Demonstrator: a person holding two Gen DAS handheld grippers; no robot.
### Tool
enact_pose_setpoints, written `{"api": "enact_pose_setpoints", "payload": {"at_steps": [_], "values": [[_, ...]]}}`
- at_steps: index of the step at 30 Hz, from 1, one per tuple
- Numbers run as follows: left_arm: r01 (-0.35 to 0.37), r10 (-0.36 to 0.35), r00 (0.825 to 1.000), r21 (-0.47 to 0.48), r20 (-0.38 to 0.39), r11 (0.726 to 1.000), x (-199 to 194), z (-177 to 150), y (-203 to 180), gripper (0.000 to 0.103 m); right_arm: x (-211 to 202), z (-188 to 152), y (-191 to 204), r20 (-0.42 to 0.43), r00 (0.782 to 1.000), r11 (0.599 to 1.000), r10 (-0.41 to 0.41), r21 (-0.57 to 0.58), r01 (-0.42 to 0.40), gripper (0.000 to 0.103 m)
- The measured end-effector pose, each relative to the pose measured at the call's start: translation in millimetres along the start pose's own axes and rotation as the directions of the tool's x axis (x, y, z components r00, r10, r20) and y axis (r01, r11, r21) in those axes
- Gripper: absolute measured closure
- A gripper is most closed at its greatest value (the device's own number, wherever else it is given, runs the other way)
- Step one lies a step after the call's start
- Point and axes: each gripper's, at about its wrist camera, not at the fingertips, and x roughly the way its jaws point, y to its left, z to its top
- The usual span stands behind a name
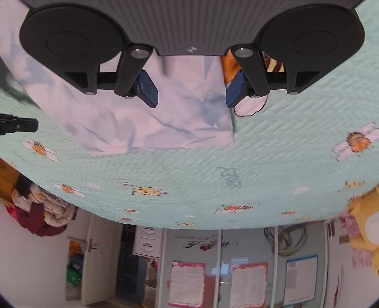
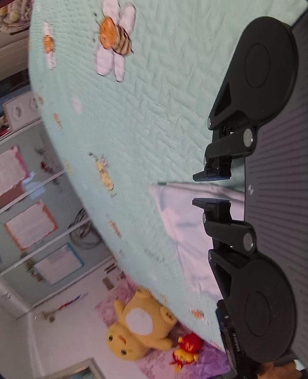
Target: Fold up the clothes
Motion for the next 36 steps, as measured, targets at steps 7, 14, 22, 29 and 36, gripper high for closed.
{"api": "enact_pose_setpoints", "payload": {"at_steps": [7,14,22,29,36], "values": [[-0.001,-0.028,0.995,-0.276,-0.098,0.961,-96.0,-69.7,9.3,0.032,-98.8,-51.1,-12.8,-0.108,0.987,0.972,0.115,0.217,-0.09,0.066],[0.117,-0.245,0.966,-0.696,-0.087,0.709,-127.1,-138.5,18.7,0.028,-120.2,-100.8,-24.8,-0.214,0.949,0.888,0.23,0.446,-0.114,0.06],[0.185,-0.303,0.953,-0.838,0.025,0.514,-102.7,-145.1,10.1,0.026,-97.6,-108.8,-12.1,-0.215,0.928,0.856,0.304,0.489,-0.167,0.06],[0.169,-0.252,0.966,-0.871,0.054,0.462,-94.1,-145.6,7.8,0.051,-83.5,-107.2,-10.8,-0.228,0.919,0.84,0.323,0.515,-0.168,0.086],[0.16,-0.225,0.973,-0.87,0.058,0.467,-110.3,-156.5,12.7,0.098,-93.7,-108.9,-12.5,-0.221,0.922,0.839,0.318,0.519,-0.165,0.1]]}}
